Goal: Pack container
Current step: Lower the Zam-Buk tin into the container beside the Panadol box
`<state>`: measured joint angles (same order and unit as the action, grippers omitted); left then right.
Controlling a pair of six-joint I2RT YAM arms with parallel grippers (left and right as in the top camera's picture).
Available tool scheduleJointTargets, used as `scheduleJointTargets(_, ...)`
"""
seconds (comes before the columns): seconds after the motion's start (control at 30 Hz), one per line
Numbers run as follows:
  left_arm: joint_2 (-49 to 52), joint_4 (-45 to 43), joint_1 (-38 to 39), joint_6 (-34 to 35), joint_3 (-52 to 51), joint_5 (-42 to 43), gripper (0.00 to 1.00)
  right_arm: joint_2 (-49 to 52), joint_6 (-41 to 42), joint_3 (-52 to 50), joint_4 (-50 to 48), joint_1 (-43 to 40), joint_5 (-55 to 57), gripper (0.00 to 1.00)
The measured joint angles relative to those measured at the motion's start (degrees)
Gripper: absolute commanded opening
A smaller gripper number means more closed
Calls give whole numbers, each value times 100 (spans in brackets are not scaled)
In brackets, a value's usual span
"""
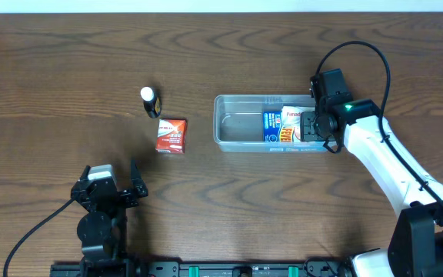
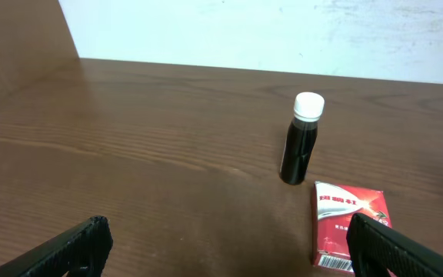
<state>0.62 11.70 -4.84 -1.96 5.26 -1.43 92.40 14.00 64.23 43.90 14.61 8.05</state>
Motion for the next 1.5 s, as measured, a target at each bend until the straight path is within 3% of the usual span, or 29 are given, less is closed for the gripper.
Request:
scheduleJointTargets(0.27,0,0,0,-2,0,0,98,0,0,-2,282,0,2,63)
scheduleJointTargets(0.57,0,0,0,-2,0,0,98,0,-17,-2,313,0,15,74)
scheduleJointTargets(0.97,0,0,0,-2,0,0,98,0,-96,35,343,0,35,65)
scheduleJointTargets(1.2,0,0,0,0,0,0,98,0,-138,533,800,0,35,43)
scheduleJointTargets(1.23,0,0,0,-2,0,0,98,0,-149,597,831,0,35,36)
scheduleJointTargets(1.33,0,-2,0,-2,0,0,98,0,-151,708,876,0,24,1)
scheduleJointTargets(1.5,0,0,0,0,0,0,98,0,-133,717,962,0,-149,1)
